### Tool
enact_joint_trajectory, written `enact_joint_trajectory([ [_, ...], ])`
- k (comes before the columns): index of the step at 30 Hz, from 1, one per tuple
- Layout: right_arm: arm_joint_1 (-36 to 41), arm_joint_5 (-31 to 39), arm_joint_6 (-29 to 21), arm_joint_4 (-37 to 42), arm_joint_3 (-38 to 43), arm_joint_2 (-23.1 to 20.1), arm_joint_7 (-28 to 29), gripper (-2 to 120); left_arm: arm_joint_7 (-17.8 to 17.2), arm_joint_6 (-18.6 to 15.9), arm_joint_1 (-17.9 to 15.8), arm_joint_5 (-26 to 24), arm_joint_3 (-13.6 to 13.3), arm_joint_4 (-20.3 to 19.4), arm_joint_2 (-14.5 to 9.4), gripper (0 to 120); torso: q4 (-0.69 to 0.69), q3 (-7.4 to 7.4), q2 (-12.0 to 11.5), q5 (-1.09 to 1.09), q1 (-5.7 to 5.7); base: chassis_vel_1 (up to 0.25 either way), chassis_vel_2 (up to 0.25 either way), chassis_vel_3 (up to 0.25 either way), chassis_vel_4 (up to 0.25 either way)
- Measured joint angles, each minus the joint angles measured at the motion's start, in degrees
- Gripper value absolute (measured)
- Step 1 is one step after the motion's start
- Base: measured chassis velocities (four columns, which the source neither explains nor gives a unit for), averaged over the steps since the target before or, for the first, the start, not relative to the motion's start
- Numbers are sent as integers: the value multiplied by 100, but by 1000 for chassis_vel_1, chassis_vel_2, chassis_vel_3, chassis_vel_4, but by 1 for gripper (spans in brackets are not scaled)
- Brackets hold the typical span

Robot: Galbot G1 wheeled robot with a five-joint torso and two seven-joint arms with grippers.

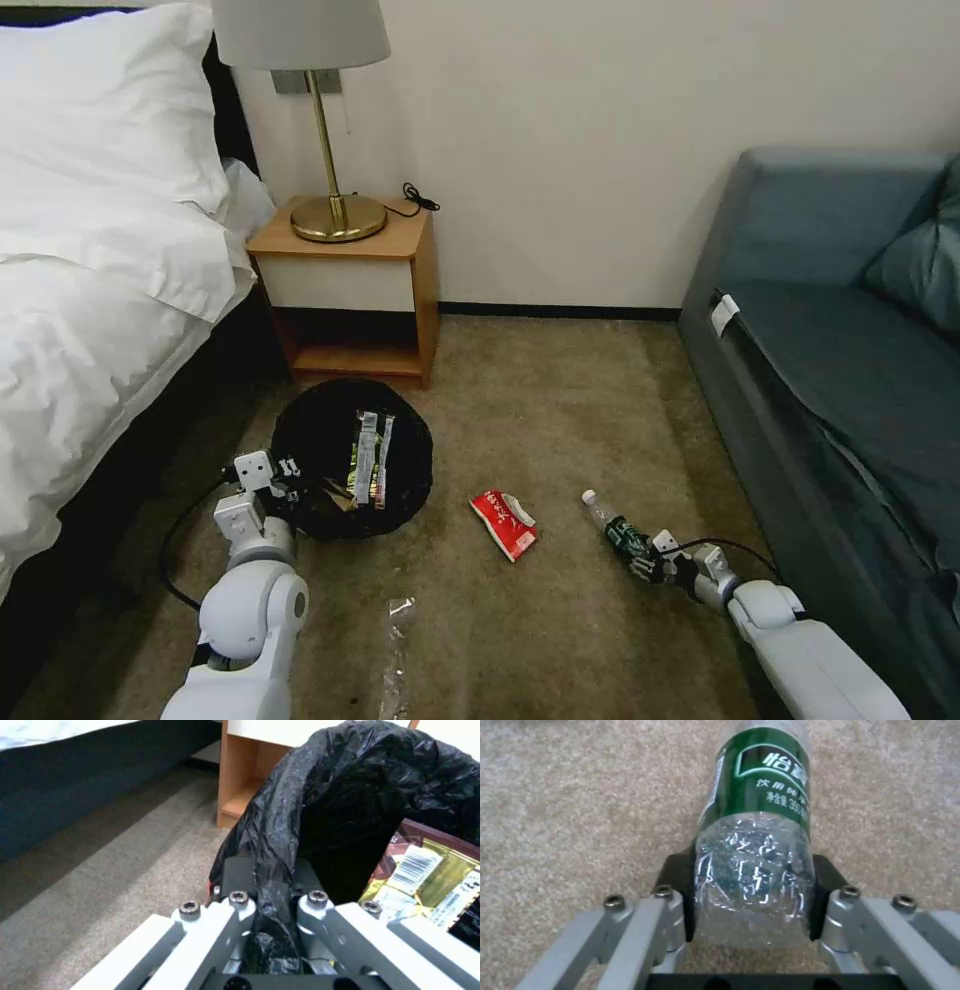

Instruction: Pick up the trash bin, then pick up the garbage on the floor and place it into the trash bin.

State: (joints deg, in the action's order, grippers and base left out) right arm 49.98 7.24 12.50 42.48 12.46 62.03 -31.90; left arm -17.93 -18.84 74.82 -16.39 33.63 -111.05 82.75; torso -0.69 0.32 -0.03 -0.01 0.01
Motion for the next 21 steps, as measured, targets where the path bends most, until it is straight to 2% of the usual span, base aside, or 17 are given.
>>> enact_joint_trajectory([
  [3,33,2,6,10,43,-4,29,31,1,0,-8,-4,0,-1,-1,5,0,0,0,0,0,0,0,0,0],
  [10,101,10,18,65,74,-12,95,31,2,2,-16,-8,0,2,9,5,0,0,0,0,0,0,0,0,0],
  [13,158,229,30,210,69,14,250,31,10,23,-16,-8,0,49,23,5,-1,0,0,0,0,0,0,0,0],
  [14,214,528,19,511,26,29,416,31,15,34,-19,-6,-6,93,35,5,-1,0,0,1,0,0,0,0,0],
  [15,214,528,19,511,26,29,416,31,15,34,-19,-6,-6,93,35,5,-1,0,0,1,0,0,0,0,0],
  [17,234,966,13,1205,-179,32,825,31,16,41,-65,-6,-47,169,55,5,1,0,0,-1,0,0,0,0,0],
  [21,141,1196,109,1626,-477,80,1186,31,16,41,-112,-6,-75,203,71,5,-1,0,0,-2,0,0,0,0,0],
])
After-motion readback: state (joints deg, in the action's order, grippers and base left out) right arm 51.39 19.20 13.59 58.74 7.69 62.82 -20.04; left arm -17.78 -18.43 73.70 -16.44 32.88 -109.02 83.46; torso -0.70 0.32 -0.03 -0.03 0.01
